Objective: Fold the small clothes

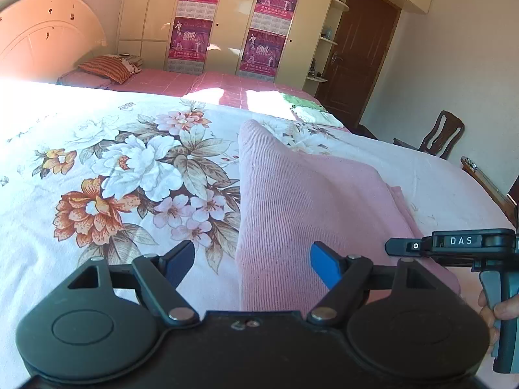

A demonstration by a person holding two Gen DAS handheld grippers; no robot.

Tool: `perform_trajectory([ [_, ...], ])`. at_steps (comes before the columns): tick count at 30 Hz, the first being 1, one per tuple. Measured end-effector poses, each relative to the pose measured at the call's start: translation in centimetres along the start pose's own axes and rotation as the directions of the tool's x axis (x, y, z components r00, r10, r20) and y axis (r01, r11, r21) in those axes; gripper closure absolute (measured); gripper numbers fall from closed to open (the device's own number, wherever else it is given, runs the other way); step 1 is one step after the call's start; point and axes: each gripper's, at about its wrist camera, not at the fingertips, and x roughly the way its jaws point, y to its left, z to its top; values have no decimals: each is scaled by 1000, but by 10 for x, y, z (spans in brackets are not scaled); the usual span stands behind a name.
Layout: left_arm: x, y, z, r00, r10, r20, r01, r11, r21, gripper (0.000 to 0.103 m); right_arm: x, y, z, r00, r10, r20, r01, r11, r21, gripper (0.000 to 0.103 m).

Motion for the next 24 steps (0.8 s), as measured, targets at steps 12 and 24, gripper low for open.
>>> perform_trajectory([
  [12, 11, -14, -6, 1000, -21, -9, 22, 999, 26, 25, -9, 17, 21, 992, -12, 123, 29, 990, -136, 94],
  [24, 31, -35, -31, 988, -71, -139, 76, 997, 27, 24, -11, -18, 5, 989, -138, 56, 145, 978, -148, 91],
])
